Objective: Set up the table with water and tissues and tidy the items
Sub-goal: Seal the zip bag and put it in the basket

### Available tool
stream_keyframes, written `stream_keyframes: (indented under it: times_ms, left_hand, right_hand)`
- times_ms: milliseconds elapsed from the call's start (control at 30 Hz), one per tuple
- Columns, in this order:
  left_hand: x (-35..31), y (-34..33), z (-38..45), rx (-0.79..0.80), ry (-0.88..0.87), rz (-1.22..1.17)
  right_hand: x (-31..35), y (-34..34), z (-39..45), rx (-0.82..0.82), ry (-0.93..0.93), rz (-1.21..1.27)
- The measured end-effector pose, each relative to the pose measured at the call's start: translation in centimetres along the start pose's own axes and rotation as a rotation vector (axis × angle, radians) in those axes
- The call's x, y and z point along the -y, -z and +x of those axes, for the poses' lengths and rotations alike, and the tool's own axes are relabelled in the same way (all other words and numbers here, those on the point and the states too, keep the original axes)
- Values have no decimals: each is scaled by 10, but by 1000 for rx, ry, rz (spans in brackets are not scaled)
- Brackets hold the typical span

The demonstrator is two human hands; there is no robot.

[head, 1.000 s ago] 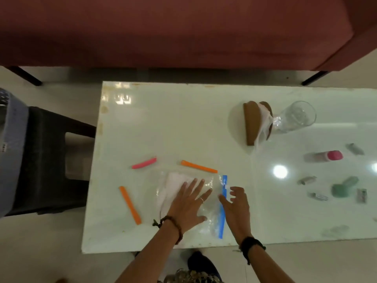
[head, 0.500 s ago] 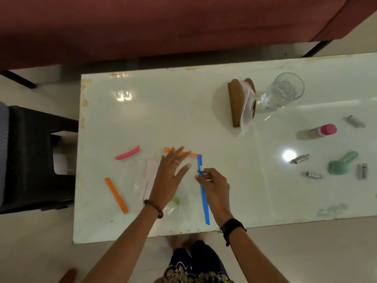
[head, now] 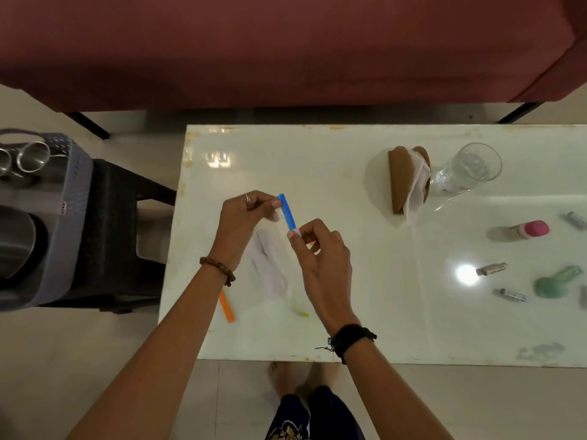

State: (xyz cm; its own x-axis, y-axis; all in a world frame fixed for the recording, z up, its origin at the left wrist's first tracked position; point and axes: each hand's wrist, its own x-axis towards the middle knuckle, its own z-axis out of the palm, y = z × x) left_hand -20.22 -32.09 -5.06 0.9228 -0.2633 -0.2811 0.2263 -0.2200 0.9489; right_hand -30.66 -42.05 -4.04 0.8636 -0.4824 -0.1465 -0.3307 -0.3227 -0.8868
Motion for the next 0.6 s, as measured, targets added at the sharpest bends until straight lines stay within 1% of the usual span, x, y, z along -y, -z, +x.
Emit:
stream_keyframes:
  times_ms: [200, 367, 433, 500, 567, 600]
  left_hand:
    - [-17, 21, 22, -187, -97, -16]
    - [-22, 22, 24, -308, -102, -24]
    - [-23, 17, 20, -324, -83, -19]
    - [-26, 10, 16, -308, -38, -32]
    - [-31, 4, 14, -269, 50, -100]
    - [-34, 1, 14, -239, 102, -134]
  right_hand:
    - [-4, 14, -16, -14, 62, -14]
    - [-8, 38, -19, -8, 57, -12]
    - [-8, 48, -17, -2, 58, 73]
    - [-10, 58, -13, 18, 51, 269]
    - [-16, 67, -5, 119, 0, 466]
    - [-21, 69, -1, 209, -41, 492]
